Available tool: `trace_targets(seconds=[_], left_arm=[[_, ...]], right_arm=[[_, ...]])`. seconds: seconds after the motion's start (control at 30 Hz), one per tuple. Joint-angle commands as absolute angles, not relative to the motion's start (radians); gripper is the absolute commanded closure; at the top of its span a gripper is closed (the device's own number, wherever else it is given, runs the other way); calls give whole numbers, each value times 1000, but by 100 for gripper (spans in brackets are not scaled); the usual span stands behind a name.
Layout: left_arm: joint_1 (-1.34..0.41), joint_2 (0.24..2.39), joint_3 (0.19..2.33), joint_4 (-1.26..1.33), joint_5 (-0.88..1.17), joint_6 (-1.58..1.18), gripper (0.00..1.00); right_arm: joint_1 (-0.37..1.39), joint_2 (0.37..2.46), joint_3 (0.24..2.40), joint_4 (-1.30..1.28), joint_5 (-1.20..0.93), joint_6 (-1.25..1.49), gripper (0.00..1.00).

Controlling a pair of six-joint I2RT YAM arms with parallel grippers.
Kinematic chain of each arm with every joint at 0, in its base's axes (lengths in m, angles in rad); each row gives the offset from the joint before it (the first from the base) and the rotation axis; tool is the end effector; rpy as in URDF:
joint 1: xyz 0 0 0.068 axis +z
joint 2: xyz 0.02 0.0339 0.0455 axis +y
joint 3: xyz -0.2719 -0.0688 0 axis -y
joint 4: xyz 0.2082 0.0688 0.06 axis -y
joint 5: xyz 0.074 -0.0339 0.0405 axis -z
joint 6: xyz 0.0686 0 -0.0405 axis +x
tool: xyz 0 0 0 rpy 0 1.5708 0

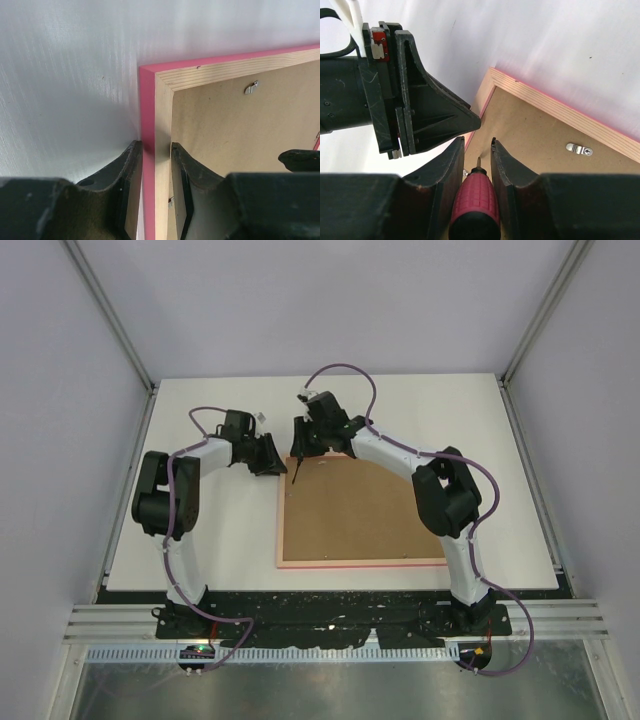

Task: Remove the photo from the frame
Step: Adjust the photo frame at the center of the board, then release the photo frame item from the photo frame.

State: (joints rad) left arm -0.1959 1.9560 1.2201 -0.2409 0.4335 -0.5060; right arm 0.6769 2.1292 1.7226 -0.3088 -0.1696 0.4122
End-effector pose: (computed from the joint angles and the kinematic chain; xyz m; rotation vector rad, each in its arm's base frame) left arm 0.3799 -0.1048 0.1573 -0.2296 2.6095 -0.8155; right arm 0.3715 0.3134 0.2240 -0.4073 2.3574 0.7383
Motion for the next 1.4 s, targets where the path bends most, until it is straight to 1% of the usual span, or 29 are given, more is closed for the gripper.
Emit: trace_targets(seconds=[0.0,0.23,0.57,0.93,1.37], left_arm=[[-187,1976,1226,-216,463,-526,67],[-192,1960,1226,-230,443,-520,66],[-230,1957,1242,-262,351,-476,73],[-245,1937,1235,-282,281,-451,77],[-244,1928,1224,-278,262,-452,78]], right_arm=[[687,2117,1782,-304,-169,430,92],[703,2134,1828,-331,-163,431,92],[712,2146,1845,-351,-143,419,92],[715,2138,1830,-350,-120,411,92],[735,2160,1813,-337,-112,405,92]])
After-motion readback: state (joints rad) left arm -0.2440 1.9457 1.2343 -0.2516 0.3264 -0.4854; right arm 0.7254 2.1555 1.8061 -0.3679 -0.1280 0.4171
